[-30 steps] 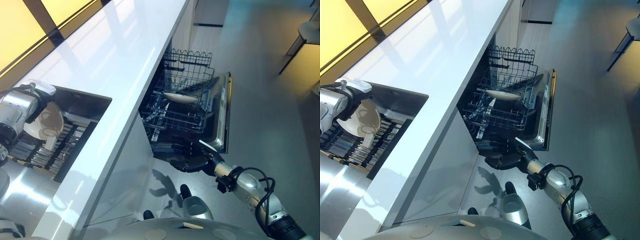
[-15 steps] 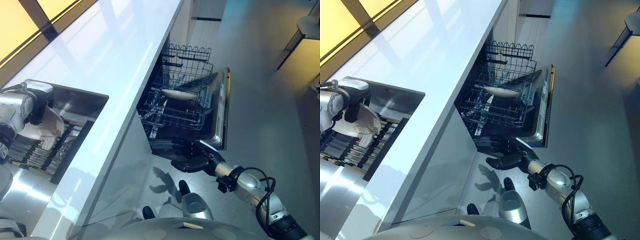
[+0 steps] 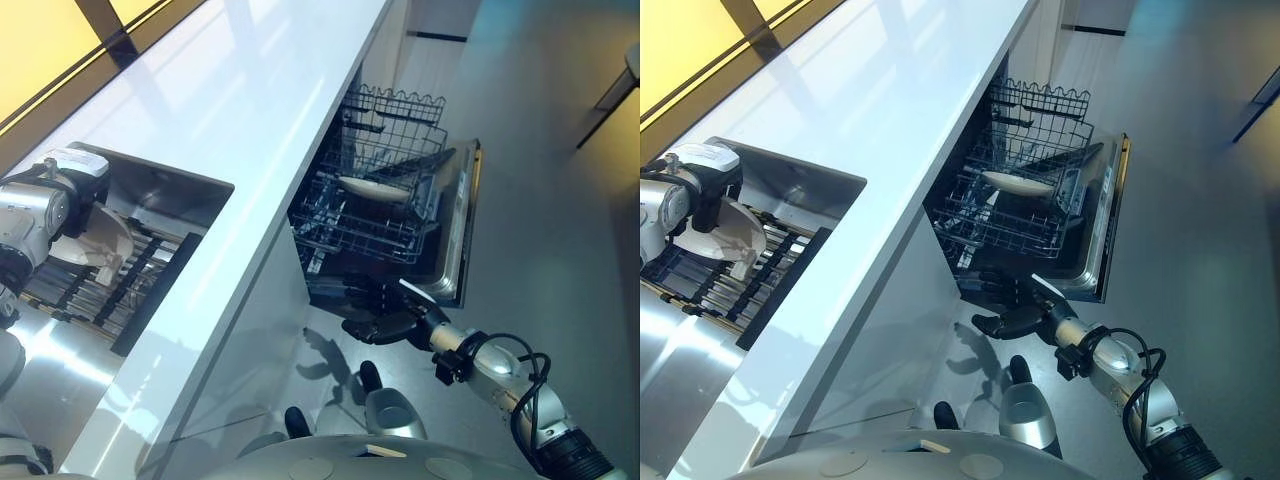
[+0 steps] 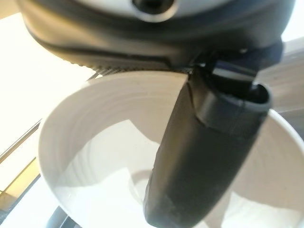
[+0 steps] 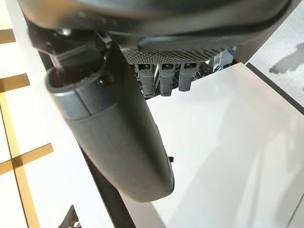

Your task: Pick up plates and place into dishwasher.

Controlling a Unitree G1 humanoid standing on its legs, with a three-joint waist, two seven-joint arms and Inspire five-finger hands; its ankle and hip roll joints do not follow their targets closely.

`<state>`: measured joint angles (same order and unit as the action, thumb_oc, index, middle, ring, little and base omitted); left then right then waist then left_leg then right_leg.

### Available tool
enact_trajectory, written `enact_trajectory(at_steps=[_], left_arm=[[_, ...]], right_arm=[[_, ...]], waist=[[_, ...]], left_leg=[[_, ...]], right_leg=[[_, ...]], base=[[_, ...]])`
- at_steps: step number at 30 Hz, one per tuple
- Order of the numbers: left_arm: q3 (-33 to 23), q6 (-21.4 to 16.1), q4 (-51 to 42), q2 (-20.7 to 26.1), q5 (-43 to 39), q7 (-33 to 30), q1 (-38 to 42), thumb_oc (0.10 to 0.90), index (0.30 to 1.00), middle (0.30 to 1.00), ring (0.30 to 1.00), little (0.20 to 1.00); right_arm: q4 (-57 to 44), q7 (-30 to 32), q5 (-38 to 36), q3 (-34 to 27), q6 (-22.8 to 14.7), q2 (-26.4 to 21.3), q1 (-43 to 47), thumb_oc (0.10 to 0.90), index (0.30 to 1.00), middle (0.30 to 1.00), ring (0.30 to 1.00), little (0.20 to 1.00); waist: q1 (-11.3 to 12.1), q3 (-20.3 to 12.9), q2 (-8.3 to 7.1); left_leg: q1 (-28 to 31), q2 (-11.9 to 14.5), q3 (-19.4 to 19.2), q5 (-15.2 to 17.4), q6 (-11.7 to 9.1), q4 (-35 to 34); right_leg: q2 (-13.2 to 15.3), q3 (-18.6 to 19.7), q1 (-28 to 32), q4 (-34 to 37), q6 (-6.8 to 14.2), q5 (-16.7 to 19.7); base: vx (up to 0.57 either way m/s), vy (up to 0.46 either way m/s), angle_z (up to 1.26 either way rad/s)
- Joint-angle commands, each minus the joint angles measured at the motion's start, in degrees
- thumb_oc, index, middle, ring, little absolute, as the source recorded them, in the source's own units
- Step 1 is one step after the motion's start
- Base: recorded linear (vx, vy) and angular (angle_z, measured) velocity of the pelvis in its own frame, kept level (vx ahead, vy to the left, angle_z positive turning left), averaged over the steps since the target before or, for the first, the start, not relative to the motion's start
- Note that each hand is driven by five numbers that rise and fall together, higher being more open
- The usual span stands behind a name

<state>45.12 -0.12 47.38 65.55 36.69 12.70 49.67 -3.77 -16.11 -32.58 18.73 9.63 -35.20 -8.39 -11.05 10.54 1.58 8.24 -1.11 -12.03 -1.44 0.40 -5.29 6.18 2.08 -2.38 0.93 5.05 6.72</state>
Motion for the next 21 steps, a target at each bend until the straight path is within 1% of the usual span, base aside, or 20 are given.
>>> enact_trajectory(at_steps=[1, 2, 3, 4, 5, 6, 7, 8, 9, 10, 12, 14, 17, 19, 20, 21], left_arm=[[-5.16, 6.58, 0.79, 7.44, 0.51, -11.94, 6.74, 0.1, 0.3, 0.3, 0.3, 0.2], [-7.06, 6.28, -0.29, 7.6, -3.17, -18.91, 6.26, 0.1, 0.3, 0.3, 0.3, 0.2], [-8.3, 5.87, -0.83, 7.95, -5.58, -22.32, 5.79, 0.1, 0.3, 0.3, 0.3, 0.2], [-10.66, 5.04, -1.66, 8.07, -7.29, -26.19, 4.7, 0.1, 0.3, 0.3, 0.3, 0.2], [-12.28, 4.7, -2.38, 8.39, -9.16, -28.51, 3.69, 0.1, 0.3, 0.3, 0.3, 0.2], [-14.66, 3.68, -3.53, 8.58, -10.37, -31.78, 2.15, 0.1, 0.3, 0.3, 0.3, 0.2], [-16.85, 3.67, -4.92, 8.68, -11.41, -33.7, 0.62, 0.1, 0.3, 0.3, 0.3, 0.2], [-19.7, 2.91, -6.09, 8.54, -12.79, -36.98, -1.54, 0.1, 0.3, 0.3, 0.3, 0.2], [-22.23, 2.29, -7.27, 8.46, -13.46, -39.32, -3.44, 0.1, 0.3, 0.3, 0.3, 0.2], [-23.44, 1.75, -7.76, 8.42, -14.12, -40.5, -4.41, 0.1, 0.3, 0.3, 0.3, 0.2], [-28.33, -0.78, -9.9, 8.34, -16.55, -45.09, -8.13, 0.1, 0.3, 0.3, 0.3, 0.2], [-31.89, -2.61, -11.69, 8.3, -18.4, -47.35, -10.75, 0.1, 0.3, 0.3, 0.3, 0.2], [-36.16, -4.64, -14.86, 8.16, -20.55, -47.78, -13.84, 0.1, 0.3, 0.3, 0.3, 0.2], [-38.11, -6.28, -17.19, 7.8, -22.18, -47.58, -15.52, 0.1, 0.3, 0.3, 0.3, 0.2], [-39.03, -7.28, -18.63, 7.6, -23.04, -47.88, -16.74, 0.1, 0.3, 0.3, 0.3, 0.2], [-40.3, -7.25, -20.75, 7.17, -23.93, -47.18, -17.96, 0.1, 0.3, 0.3, 0.3, 0.2]], right_arm=[[-5.35, -1.12, -2.33, -1.31, -6.85, 0.31, 4.22, 0.8, 0.9, 0.9, 0.9, 0.9], [-5.33, -1.31, -2.45, -1.37, -7.2, 0.43, 4.09, 0.8, 0.9, 0.9, 0.9, 0.9], [-5.22, -1.51, -2.5, -1.54, -7.4, 0.45, 3.95, 0.8, 0.9, 0.9, 0.9, 0.9], [-4.98, -1.6, -2.42, -1.76, -7.74, 0.74, 3.75, 0.8, 0.9, 0.9, 0.9, 0.9], [-4.71, -1.75, -2.41, -1.91, -8.1, 0.85, 3.56, 0.8, 0.9, 0.9, 0.9, 0.9], [-4.54, -1.95, -2.31, -2.17, -8.46, 1.05, 3.3, 0.8, 0.9, 0.9, 0.9, 0.9], [-4.54, -2.03, -2.4, -2.5, -8.57, 1.27, 3.08, 0.8, 0.9, 0.9, 0.9, 0.9], [-4.61, -1.89, -2.4, -2.7, -8.83, 1.45, 2.79, 0.8, 0.9, 0.9, 0.9, 0.9], [-4.58, -1.8, -2.37, -2.91, -9.05, 1.65, 2.55, 0.8, 0.9, 0.9, 0.9, 0.9], [-4.62, -1.77, -2.44, -3.02, -9.1, 1.69, 2.47, 0.8, 0.9, 0.9, 0.9, 0.9], [-4.79, -1.2, -2.5, -3.62, -9.64, 1.91, 1.88, 0.8, 0.9, 0.9, 0.9, 0.9], [-5.06, -0.41, -2.88, -4.2, -10.35, 1.94, 1.49, 0.8, 0.9, 0.9, 0.9, 0.9], [-5.95, 2.49, -1.2, -6.05, -12.63, 1.95, 1.32, 0.8, 0.9, 0.9, 0.9, 0.9], [-7.83, 9.89, 4.21, -8.4, -17.67, 1.39, 1.86, 0.8, 0.9, 0.9, 0.9, 0.9], [-9.27, 14.9, 9.09, -10.2, -21.03, 0.82, 2.43, 0.8, 0.9, 0.9, 0.9, 0.9], [-11.03, 18.47, 12.48, -12.25, -22.68, 0.05, 3.36, 0.8, 0.9, 0.9, 0.9, 0.9]], waist=[[1.45, -3.06, 0.67], [1.77, -3.4, 0.42], [1.97, -3.57, 0.31], [2.35, -3.86, 0.17], [2.52, -4.13, 0.12], [2.76, -4.44, 0.0], [3.02, -4.71, -0.18], [3.28, -5.02, -0.36], [3.49, -5.3, -0.5], [3.57, -5.44, -0.56], [3.93, -6.1, -0.82], [4.1, -6.55, -0.89], [4.12, -7.28, -0.85], [4.11, -7.68, -0.71], [4.1, -7.81, -0.55], [4.15, -7.85, -0.38]], left_leg=[[-2.19, -2.1, 2.53, 2.27, 2.35, 0.93], [-2.06, -1.93, 2.76, 2.23, 2.25, 0.8], [-1.99, -1.78, 2.85, 2.18, 2.17, 0.75], [-1.94, -1.59, 3.03, 2.07, 2.06, 0.68], [-1.94, -1.43, 3.15, 2.0, 1.87, 0.6], [-1.91, -1.29, 3.31, 1.94, 1.74, 0.48], [-1.91, -1.18, 3.45, 1.89, 1.62, 0.4], [-1.91, -1.07, 3.6, 1.86, 1.48, 0.33], [-1.91, -0.97, 3.8, 1.89, 1.38, 0.29], [-1.9, -0.92, 3.88, 1.91, 1.33, 0.29], [-1.93, -0.66, 4.24, 1.92, 1.03, 0.29], [-1.98, -0.4, 4.44, 1.82, 0.77, 0.29], [-1.89, -0.01, 4.48, 1.87, 0.44, 0.29], [-1.87, 0.21, 4.48, 1.91, 0.27, 0.29], [-1.82, 0.33, 4.5, 1.98, 0.22, 0.29], [-1.72, 0.4, 4.63, 2.08, 0.24, 0.29]], right_leg=[[1.68, 0.22, -0.6, -4.88, 5.41, -0.23], [1.51, -0.19, -0.06, -4.32, 5.39, -1.02], [1.44, -0.49, 0.31, -3.97, 5.33, -1.39], [1.29, -0.93, 0.8, -3.41, 5.16, -1.82], [1.24, -1.22, 1.06, -3.1, 5.06, -2.01], [1.17, -1.49, 1.32, -2.72, 4.91, -2.1], [1.09, -1.68, 1.58, -2.43, 4.77, -2.18], [1.0, -1.9, 1.86, -2.12, 4.58, -2.3], [0.91, -2.08, 2.15, -1.82, 4.41, -2.42], [0.87, -2.16, 2.29, -1.69, 4.33, -2.47], [0.64, -2.49, 2.8, -1.17, 4.01, -2.61], [0.42, -2.76, 3.11, -0.85, 3.74, -2.69], [0.14, -3.05, 3.68, -0.47, 3.4, -3.02], [-0.05, -3.11, 4.0, -0.28, 3.17, -3.3], [-0.13, -3.15, 4.13, -0.24, 3.09, -3.43], [-0.27, -3.07, 4.25, -0.28, 2.94, -3.61]], base=[[-0.05, -0.085, 0.12], [-0.04, -0.081, 0.15], [-0.04, -0.095, 0.14], [-0.03, -0.076, 0.1], [-0.03, -0.079, 0.09], [-0.03, -0.068, 0.1], [-0.03, -0.073, 0.15], [-0.03, -0.072, 0.17], [-0.02, -0.06, 0.16], [-0.02, -0.055, 0.11], [-0.02, -0.066, 0.08], [-0.02, -0.06, 0.05], [-0.02, -0.049, 0.06], [-0.03, -0.038, 0.04], [0.0, 0.0, 0.0], [0.0, 0.0, 0.0]])
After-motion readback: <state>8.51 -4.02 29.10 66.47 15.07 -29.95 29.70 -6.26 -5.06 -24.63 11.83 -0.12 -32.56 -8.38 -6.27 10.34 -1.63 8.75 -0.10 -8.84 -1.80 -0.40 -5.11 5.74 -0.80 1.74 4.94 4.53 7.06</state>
